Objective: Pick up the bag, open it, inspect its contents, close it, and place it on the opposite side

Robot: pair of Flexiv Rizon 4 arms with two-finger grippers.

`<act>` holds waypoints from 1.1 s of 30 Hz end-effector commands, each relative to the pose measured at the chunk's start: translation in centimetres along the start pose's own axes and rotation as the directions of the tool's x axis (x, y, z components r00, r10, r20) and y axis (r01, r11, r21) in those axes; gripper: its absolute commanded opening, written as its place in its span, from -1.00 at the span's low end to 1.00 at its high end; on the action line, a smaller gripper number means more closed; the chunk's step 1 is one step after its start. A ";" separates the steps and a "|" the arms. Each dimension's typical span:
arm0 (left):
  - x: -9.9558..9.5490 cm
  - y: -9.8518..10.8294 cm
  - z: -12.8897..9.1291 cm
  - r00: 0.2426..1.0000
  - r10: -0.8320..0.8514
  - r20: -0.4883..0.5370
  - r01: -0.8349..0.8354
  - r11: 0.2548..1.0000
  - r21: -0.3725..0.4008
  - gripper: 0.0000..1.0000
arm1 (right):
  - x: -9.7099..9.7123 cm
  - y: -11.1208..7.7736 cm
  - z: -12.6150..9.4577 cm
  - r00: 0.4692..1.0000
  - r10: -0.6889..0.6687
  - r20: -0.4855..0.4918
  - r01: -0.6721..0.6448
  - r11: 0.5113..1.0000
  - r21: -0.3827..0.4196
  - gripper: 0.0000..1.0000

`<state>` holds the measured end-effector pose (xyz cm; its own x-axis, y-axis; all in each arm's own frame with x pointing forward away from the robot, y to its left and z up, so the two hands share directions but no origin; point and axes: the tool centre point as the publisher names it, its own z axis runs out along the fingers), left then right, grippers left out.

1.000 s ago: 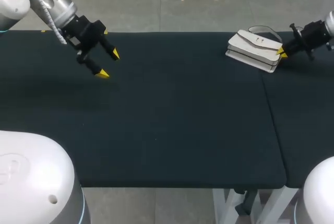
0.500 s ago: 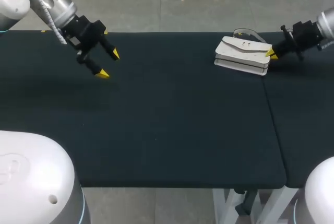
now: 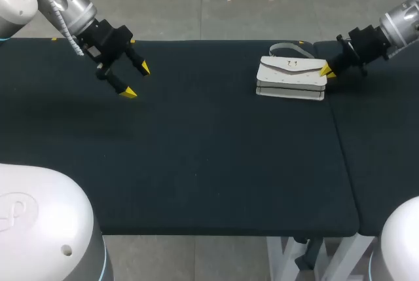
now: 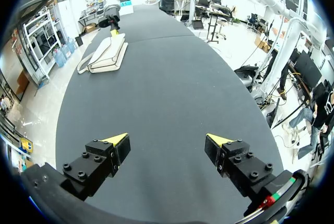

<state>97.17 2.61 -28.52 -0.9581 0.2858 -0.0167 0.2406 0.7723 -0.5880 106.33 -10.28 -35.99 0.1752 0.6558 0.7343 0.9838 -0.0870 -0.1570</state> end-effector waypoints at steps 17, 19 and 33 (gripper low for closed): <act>-0.1 0.1 0.1 1.000 0.001 0.000 -0.001 1.000 0.003 1.00 | 3.6 -2.4 4.7 0.994 -0.107 -0.036 0.110 0.987 0.119 -1.00; -0.1 0.1 0.1 1.000 0.001 0.000 -0.001 1.000 0.003 1.00 | 4.7 -3.3 5.8 0.992 -0.122 -0.035 0.125 0.986 0.114 -1.00; -0.1 0.1 0.1 1.000 0.001 0.000 -0.001 1.000 0.003 1.00 | 6.4 -6.8 9.1 0.993 -0.106 -0.049 0.109 0.992 0.068 -1.00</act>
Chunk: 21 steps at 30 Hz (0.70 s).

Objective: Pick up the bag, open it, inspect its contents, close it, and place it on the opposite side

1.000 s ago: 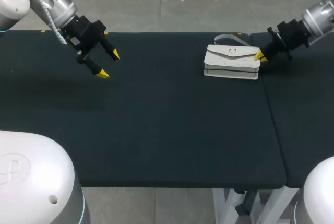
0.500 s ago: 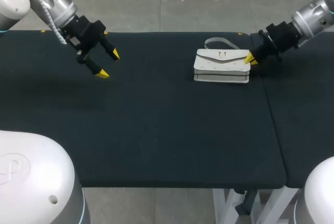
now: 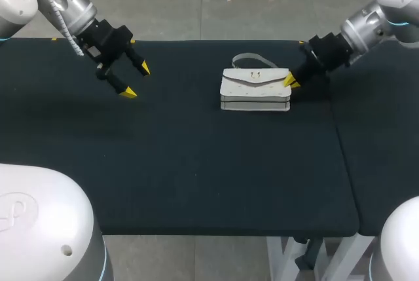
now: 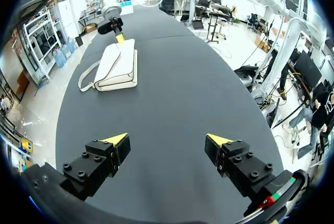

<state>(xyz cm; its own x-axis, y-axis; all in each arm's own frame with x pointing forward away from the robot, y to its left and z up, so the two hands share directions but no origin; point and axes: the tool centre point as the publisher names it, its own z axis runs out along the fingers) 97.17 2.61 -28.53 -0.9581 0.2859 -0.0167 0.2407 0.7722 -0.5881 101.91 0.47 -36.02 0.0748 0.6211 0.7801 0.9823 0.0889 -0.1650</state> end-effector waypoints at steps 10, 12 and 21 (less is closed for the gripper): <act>-0.1 0.1 0.1 1.000 0.001 0.000 -0.001 1.000 0.002 1.00 | 0.6 -1.7 2.9 1.000 0.018 0.004 -0.017 0.997 -0.081 -0.19; -0.1 0.1 0.1 1.000 0.001 0.000 -0.001 1.000 0.002 1.00 | 0.6 -1.8 2.5 1.000 0.031 0.002 -0.030 0.993 -0.114 -0.07; -0.1 0.1 0.1 1.000 0.001 0.000 -0.001 1.000 0.002 1.00 | 0.5 -3.0 1.4 0.994 0.110 -0.007 -0.108 0.966 -0.235 -0.29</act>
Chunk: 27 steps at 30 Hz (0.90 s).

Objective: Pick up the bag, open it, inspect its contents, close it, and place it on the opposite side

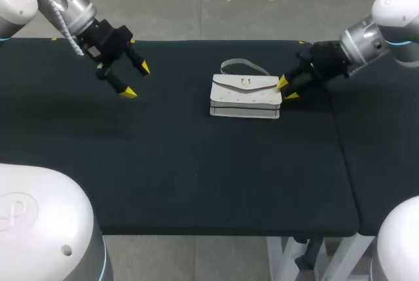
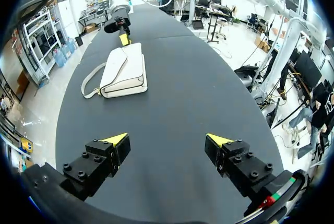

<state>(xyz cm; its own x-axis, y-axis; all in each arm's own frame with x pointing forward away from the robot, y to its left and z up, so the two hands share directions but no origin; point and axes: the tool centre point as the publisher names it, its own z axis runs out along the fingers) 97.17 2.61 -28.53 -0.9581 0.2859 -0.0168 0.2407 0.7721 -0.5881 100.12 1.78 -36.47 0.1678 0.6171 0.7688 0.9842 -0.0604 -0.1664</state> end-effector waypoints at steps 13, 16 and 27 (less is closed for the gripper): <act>-0.1 0.1 0.1 1.000 0.001 0.000 -0.001 1.000 0.002 1.00 | 0.4 -1.1 1.2 0.998 0.067 0.015 -0.063 0.985 -0.159 -0.28; -0.1 0.1 0.1 1.000 0.001 0.000 -0.001 1.000 0.002 1.00 | 0.4 -1.1 1.5 0.997 0.073 0.008 -0.071 0.984 -0.161 -0.33; -0.1 0.1 0.1 1.000 0.001 0.000 -0.001 1.000 0.002 1.00 | 1.0 -1.0 2.1 0.998 0.062 0.002 -0.061 0.988 -0.143 -0.45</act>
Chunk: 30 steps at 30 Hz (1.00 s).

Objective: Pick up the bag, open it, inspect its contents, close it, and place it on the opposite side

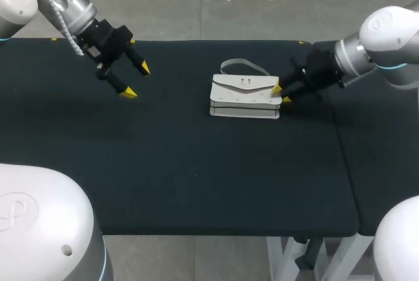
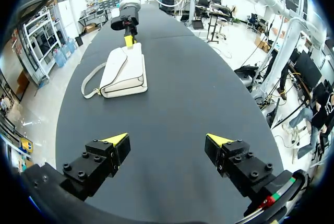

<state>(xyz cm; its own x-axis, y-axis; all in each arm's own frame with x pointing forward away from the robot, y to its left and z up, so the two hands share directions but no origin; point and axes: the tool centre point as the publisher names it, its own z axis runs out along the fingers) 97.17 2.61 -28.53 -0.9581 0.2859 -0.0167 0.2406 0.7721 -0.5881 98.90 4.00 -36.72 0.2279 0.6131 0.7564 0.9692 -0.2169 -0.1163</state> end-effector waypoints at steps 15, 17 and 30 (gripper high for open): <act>-0.1 0.1 0.1 1.000 0.001 0.000 -0.001 1.000 0.002 1.00 | -0.1 0.3 1.2 1.000 0.016 0.004 -0.016 0.999 0.037 -0.99; -0.1 0.1 0.1 1.000 0.001 0.000 -0.001 1.000 0.002 1.00 | -0.2 0.3 1.4 1.000 0.018 0.004 -0.018 0.999 0.040 -1.00; -0.1 0.1 0.1 1.000 0.001 0.000 -0.001 1.000 0.002 1.00 | -0.3 0.3 1.4 0.999 0.039 0.006 -0.039 0.998 0.049 -1.00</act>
<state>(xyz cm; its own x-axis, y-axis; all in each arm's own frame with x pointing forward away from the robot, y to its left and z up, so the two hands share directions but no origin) 97.17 2.61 -28.53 -0.9581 0.2860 -0.0167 0.2407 0.7721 -0.5882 98.98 4.83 -37.63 0.2657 0.6095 0.7470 0.9628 -0.2065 -0.1740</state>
